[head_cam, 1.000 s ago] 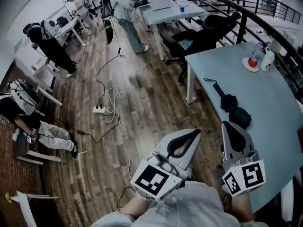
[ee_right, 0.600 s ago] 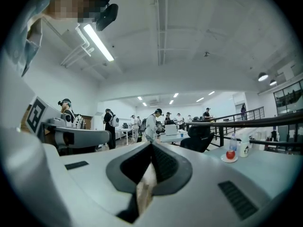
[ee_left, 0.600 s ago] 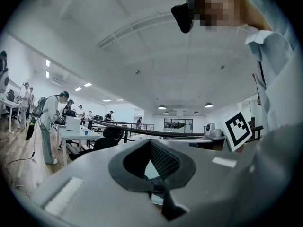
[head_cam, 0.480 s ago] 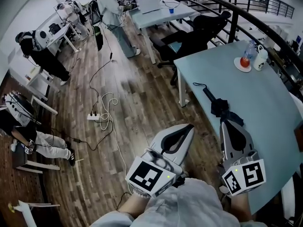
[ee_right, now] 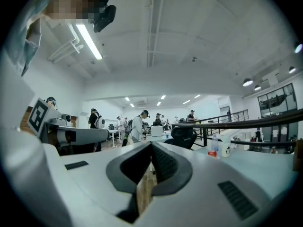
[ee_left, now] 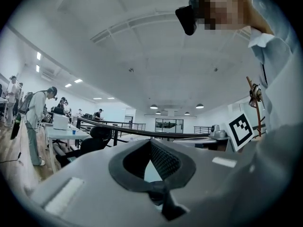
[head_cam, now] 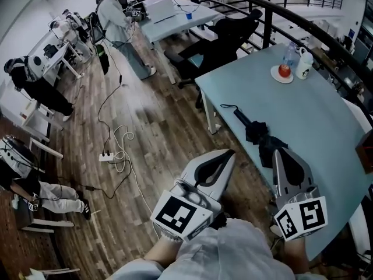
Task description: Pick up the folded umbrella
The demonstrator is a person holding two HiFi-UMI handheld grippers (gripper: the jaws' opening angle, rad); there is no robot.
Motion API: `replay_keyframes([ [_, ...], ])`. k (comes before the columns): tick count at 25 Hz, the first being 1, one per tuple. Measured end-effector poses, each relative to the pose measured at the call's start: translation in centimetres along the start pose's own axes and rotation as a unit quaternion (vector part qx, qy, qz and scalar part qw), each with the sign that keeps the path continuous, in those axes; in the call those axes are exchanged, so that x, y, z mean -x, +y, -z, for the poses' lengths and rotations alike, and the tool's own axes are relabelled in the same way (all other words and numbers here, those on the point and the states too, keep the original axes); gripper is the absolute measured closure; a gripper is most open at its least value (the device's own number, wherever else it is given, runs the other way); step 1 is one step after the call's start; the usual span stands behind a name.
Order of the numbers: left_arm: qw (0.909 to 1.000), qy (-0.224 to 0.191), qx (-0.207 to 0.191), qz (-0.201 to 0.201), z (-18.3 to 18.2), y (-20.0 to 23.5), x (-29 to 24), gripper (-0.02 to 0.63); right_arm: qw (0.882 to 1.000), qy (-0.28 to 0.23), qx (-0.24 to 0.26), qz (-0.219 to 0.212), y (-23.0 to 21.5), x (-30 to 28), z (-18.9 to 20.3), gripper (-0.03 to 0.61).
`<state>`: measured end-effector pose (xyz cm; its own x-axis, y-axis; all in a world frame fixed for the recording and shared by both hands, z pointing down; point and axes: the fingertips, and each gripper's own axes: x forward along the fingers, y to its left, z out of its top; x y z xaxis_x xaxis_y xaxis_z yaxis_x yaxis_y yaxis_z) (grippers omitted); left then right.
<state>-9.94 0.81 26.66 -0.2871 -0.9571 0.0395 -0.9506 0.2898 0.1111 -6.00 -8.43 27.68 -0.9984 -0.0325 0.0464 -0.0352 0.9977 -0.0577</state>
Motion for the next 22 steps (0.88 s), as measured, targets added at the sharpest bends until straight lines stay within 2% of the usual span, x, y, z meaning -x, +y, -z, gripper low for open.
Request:
replay_keyframes([
  [9,0.9976,0.002,-0.018,0.066,-0.6,1.9,-5.5,0.609,0.996,0.001,-0.01,0.083,-4.1,-0.6,-0.2,0.578],
  [22,0.9876,0.028,-0.022,0.153,-0.7,8.1,-12.9,0.609,0.985,0.014,-0.018,0.173,-7.9,-7.3,-0.4,0.578],
])
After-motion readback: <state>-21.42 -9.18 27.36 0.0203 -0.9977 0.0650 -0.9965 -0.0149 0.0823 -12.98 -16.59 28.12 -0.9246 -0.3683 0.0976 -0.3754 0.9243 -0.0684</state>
